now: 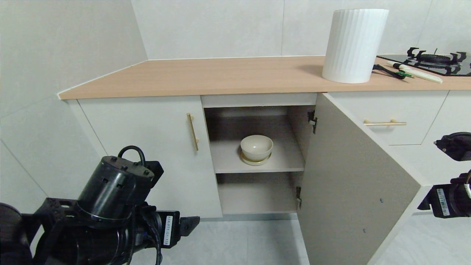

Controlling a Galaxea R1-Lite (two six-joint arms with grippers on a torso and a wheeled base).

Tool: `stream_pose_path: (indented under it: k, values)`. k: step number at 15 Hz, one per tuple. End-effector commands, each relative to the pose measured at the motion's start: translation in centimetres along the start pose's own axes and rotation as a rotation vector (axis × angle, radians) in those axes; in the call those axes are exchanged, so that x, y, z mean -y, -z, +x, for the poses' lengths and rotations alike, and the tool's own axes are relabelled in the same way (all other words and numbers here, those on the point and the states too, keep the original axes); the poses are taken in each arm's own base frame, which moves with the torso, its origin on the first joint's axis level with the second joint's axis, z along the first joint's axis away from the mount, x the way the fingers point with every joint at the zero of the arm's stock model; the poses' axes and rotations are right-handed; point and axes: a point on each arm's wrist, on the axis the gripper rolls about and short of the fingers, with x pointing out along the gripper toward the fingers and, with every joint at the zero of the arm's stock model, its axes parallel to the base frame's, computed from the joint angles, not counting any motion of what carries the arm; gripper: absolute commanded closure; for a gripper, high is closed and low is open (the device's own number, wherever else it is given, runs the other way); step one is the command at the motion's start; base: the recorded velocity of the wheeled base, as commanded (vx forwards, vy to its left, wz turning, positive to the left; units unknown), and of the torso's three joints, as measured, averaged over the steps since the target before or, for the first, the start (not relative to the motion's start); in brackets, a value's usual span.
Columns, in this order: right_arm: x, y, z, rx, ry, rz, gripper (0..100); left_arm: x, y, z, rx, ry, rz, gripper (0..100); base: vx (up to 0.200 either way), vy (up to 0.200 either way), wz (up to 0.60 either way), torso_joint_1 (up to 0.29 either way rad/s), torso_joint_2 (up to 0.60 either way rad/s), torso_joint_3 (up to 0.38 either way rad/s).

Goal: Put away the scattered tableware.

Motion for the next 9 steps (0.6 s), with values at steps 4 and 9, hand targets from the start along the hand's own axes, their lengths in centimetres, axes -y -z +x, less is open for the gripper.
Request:
stream_pose_path:
  k: [4,9]
  values:
    - [-3.4,0.6,1.1,-0.053,-0.106,-0.007,0,0.0,0.0,0.0,-0.003,0.0,0.0,0,0.0,0.0,0.0,0.0,0.0,0.0]
    - [-6.6,0.6,1.9,-0.025,-0.206,0.049,0,0.0,0.0,0.0,-0.004,-0.001,0.001,0,0.0,0.0,0.0,0.0,0.0,0.0]
